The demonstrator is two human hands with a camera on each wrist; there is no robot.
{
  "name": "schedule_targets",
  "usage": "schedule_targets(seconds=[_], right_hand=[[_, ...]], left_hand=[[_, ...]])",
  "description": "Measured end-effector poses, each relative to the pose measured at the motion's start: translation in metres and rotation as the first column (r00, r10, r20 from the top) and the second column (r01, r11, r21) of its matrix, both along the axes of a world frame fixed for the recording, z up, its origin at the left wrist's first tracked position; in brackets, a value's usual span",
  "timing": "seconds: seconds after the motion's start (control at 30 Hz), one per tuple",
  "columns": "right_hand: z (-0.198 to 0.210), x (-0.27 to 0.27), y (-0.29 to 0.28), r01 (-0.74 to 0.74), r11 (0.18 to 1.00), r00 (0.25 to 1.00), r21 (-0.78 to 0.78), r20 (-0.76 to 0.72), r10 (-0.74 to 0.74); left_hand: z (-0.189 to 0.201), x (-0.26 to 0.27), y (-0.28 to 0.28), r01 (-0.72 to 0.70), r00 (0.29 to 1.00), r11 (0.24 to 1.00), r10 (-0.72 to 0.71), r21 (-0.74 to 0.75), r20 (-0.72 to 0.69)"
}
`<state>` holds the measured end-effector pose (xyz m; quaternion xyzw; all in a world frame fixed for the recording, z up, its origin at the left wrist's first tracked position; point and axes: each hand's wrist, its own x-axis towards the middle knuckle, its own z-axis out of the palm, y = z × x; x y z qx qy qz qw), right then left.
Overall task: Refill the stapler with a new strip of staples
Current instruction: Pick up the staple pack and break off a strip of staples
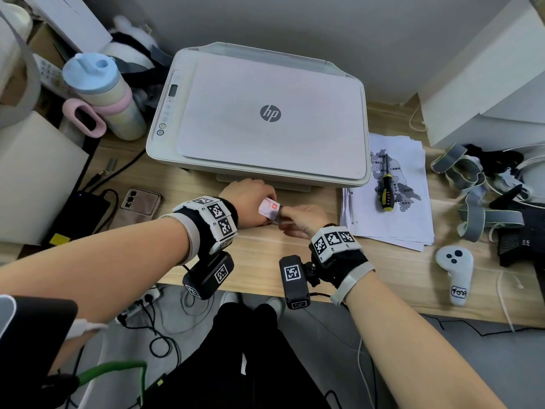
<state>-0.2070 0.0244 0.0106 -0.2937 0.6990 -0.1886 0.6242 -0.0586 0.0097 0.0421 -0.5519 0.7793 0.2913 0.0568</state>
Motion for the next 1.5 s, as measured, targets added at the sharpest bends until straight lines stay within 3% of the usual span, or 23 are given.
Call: schedule_targets(seconds=[0.33, 0.6, 0.8, 1.0, 1.13, 1.27, 1.4, 1.5], right_hand=[[0.016, -0.007, -0.002, 0.189, 0.98, 0.977, -0.067, 0.111, -0.181], [0.022, -0.024, -0.005, 0.387, 0.889, 0.907, -0.244, 0.276, -0.319], [0.024, -0.027, -0.005, 0.378, 0.896, 0.908, -0.234, 0.283, -0.309], [0.024, -0.03, 0.0, 0.392, 0.891, 0.898, -0.227, 0.307, -0.316], [0.028, -0.03, 0.002, 0.317, 0.917, 0.916, -0.243, 0.328, -0.23], [0.033, -0.026, 0.004, 0.175, 0.929, 0.968, -0.326, 0.227, -0.103], [0.035, -0.024, 0.005, 0.127, 0.889, 0.99, -0.441, 0.104, -0.09], [0.037, -0.025, 0.008, 0.125, 0.873, 0.991, -0.472, 0.095, -0.091]], left_hand=[[-0.004, 0.004, 0.002, -0.105, 0.986, 0.994, 0.107, 0.024, -0.125], [-0.005, 0.002, 0.004, -0.128, 0.955, 0.989, 0.142, 0.07, -0.26], [-0.003, -0.012, 0.01, -0.213, 0.863, 0.963, 0.266, 0.168, -0.429], [-0.005, -0.018, 0.01, -0.233, 0.864, 0.95, 0.3, 0.206, -0.404], [-0.006, -0.021, 0.009, -0.259, 0.868, 0.947, 0.315, 0.19, -0.385], [-0.006, -0.022, 0.008, -0.285, 0.876, 0.945, 0.324, 0.159, -0.358], [-0.004, -0.022, 0.007, -0.312, 0.87, 0.938, 0.346, 0.15, -0.351], [-0.002, -0.02, 0.006, -0.325, 0.868, 0.937, 0.348, 0.124, -0.354]])
